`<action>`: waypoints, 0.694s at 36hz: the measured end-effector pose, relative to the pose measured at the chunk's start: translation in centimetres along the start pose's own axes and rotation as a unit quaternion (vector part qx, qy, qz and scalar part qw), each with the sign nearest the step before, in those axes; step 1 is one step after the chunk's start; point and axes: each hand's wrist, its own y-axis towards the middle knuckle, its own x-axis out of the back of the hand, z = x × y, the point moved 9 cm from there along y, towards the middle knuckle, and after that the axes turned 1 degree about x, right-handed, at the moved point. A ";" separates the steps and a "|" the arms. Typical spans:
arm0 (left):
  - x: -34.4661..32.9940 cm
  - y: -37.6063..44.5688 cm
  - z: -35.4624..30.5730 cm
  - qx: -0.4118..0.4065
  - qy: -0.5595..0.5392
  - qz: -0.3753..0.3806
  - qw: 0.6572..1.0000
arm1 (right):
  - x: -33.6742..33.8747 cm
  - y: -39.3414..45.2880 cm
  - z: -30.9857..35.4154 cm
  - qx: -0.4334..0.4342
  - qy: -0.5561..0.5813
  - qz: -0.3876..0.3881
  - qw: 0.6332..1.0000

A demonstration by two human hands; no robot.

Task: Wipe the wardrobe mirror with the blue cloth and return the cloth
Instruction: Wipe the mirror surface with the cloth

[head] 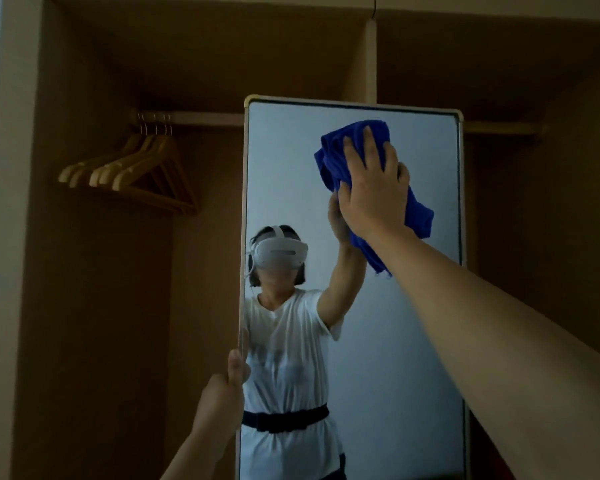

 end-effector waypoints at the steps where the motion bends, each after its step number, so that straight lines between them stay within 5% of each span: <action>1: 0.1 -0.4 -0.1 0.008 -0.007 0.005 1.000 | 0.0 -1.1 0.5 0.012 0.006 0.003 1.000; 25: 0.3 -0.3 -0.2 0.013 -0.037 -0.011 0.999 | -2.9 -27.7 6.7 0.331 0.044 0.137 0.933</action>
